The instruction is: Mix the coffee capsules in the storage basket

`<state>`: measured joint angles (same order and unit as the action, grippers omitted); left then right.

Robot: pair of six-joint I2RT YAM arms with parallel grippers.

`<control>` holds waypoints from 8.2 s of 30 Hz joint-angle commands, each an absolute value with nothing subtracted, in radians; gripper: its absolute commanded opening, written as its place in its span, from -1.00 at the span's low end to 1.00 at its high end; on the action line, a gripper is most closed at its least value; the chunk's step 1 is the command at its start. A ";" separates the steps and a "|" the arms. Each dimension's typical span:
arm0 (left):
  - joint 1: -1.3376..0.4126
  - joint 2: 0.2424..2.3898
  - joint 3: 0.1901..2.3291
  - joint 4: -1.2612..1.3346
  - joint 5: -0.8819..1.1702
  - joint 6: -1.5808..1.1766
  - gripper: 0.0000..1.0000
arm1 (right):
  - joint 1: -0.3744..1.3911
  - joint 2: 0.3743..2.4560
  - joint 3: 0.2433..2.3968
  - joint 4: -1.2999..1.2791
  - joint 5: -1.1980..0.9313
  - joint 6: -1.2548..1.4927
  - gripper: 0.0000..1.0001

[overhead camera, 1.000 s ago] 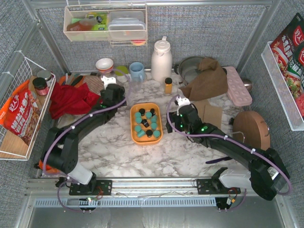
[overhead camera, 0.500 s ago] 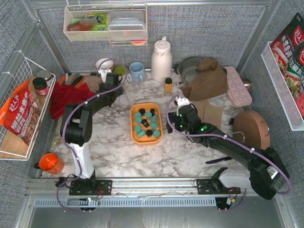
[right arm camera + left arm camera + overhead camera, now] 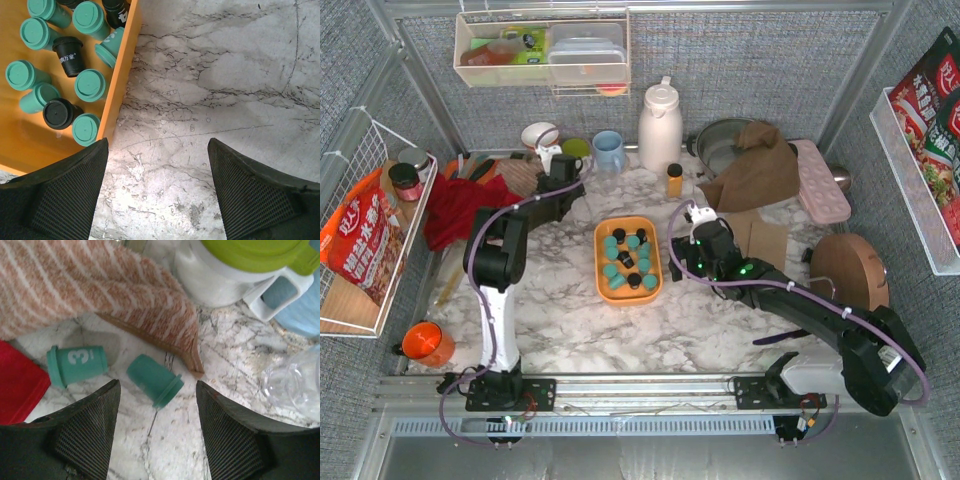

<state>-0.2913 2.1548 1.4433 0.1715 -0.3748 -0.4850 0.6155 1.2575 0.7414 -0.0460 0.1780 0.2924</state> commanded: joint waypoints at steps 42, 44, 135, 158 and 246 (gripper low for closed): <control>-0.392 1.657 1.076 0.167 -0.133 -0.368 -0.19 | 0.616 1.269 0.759 -0.041 0.167 0.292 0.70; -0.452 1.587 1.018 0.178 -0.106 -0.310 -0.19 | 0.616 1.269 0.759 -0.041 0.167 0.291 0.70; -0.180 2.219 1.500 0.101 -0.355 -0.289 0.27 | 0.616 1.318 0.779 -0.058 0.157 0.284 0.72; -0.186 2.096 1.427 0.080 -0.274 -0.342 -0.20 | 0.617 1.322 0.785 -0.063 0.150 0.285 0.72; -0.640 1.290 0.215 1.264 -0.993 0.299 0.99 | 0.222 1.353 0.449 0.536 0.575 0.059 0.98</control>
<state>-0.6853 1.2297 0.2096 1.0405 -0.9554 0.1265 0.2615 1.3170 0.4149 0.4835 0.5945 -0.0174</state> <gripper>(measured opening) 0.995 0.991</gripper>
